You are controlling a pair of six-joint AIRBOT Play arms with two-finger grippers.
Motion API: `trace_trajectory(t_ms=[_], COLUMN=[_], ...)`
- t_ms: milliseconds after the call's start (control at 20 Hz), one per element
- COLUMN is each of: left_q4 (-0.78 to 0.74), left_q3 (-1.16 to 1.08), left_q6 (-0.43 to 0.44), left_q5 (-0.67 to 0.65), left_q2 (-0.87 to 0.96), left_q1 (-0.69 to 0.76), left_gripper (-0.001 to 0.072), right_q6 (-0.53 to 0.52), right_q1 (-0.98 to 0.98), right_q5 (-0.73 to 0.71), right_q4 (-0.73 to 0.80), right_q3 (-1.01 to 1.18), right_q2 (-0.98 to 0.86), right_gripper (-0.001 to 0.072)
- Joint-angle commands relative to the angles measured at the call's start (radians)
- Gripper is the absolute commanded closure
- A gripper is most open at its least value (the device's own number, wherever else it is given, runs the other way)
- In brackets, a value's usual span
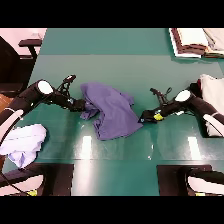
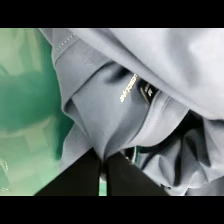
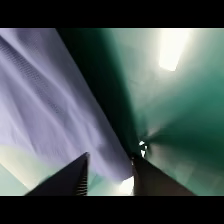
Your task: Fold the shirts.
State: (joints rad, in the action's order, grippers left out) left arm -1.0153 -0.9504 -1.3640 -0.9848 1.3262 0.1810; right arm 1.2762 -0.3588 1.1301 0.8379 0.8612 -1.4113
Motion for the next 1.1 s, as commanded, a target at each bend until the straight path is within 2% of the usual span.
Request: trace_trajectory(t_ms=[0,50,100,250,400,650,1050], left_q4=[-0.016,-0.022,-0.032,-0.114,-0.224,-0.311,-0.347], left_q3=[-0.001,-0.001,-0.003,-0.032,-0.119,-0.360,-0.695], left_q6=[0.000,0.000,-0.001,-0.046,-0.097,-0.105,-0.110], left_q5=[0.003,0.006,0.006,0.000,-0.022,-0.071,-0.074], left_q2=[0.000,0.000,0.000,0.000,0.000,-0.028,-0.337], left_q1=[-0.001,-0.001,-0.001,-0.001,-0.001,-0.001,-0.001], left_gripper=[0.0682,0.0682,0.0683,0.0682,0.0682,0.0683,0.0682], right_q6=[-0.021,-0.021,-0.021,-0.020,0.003,0.003,0.003], right_q1=[-0.047,-0.047,-0.041,0.008,0.098,0.272,0.474], right_q5=[-0.029,-0.029,-0.032,-0.031,-0.019,0.101,0.163], right_q4=[-0.025,-0.024,-0.023,0.006,0.117,0.267,0.290], right_q3=[0.053,0.064,0.073,0.109,0.179,0.372,0.711], right_q2=[-0.073,-0.078,-0.077,-0.037,0.069,0.272,0.527], right_gripper=[0.0511,0.0625,0.0695,0.0696,0.0696,0.0696,0.0696])
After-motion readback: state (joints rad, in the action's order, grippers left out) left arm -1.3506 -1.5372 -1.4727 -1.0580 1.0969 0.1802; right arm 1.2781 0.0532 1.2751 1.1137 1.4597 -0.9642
